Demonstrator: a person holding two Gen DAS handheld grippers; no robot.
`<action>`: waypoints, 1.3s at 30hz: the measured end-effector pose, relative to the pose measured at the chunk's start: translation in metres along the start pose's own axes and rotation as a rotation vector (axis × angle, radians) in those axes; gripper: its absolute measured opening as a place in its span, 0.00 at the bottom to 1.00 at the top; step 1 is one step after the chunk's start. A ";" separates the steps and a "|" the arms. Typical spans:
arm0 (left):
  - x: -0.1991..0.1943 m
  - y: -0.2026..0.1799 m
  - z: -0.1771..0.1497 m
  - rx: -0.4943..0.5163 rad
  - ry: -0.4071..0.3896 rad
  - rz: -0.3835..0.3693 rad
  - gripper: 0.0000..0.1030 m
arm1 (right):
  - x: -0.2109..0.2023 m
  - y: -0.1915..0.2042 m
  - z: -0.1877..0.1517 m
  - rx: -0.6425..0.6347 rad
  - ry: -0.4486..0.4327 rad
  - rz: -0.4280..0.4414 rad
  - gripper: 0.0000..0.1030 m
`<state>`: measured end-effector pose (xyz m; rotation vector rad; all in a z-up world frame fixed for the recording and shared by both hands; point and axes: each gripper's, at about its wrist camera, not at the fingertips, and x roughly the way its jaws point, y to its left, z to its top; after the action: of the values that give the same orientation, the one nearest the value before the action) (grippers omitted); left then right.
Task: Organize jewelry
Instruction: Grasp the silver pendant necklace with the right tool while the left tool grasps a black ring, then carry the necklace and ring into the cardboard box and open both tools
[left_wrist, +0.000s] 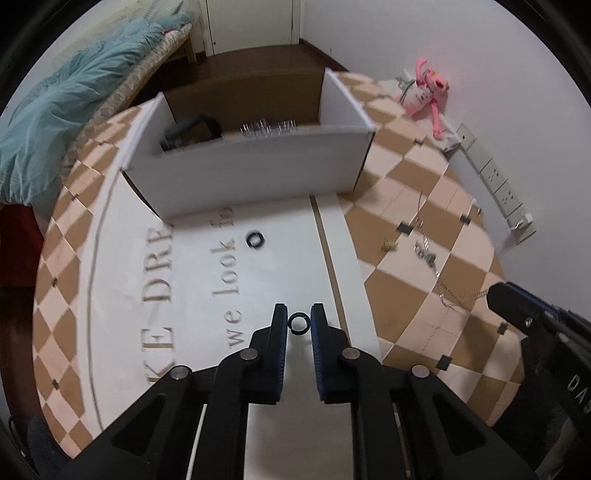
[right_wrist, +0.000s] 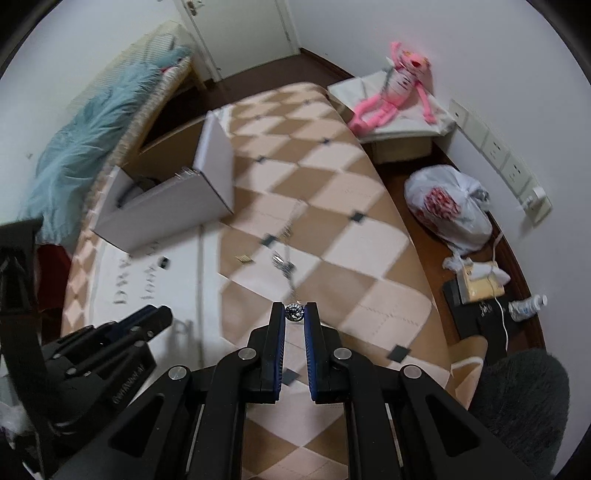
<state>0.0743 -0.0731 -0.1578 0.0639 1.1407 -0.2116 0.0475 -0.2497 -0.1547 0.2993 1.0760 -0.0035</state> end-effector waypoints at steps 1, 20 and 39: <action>-0.006 0.003 0.002 -0.006 -0.010 -0.006 0.10 | -0.007 0.004 0.007 -0.008 -0.010 0.017 0.10; -0.080 0.061 0.078 -0.084 -0.136 -0.075 0.10 | -0.100 0.086 0.154 -0.148 -0.181 0.233 0.10; -0.007 0.098 0.161 -0.171 0.046 -0.177 0.11 | 0.060 0.119 0.180 -0.175 0.153 0.172 0.10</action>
<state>0.2352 -0.0016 -0.0901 -0.1854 1.2072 -0.2700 0.2498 -0.1703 -0.0994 0.2352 1.1908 0.2697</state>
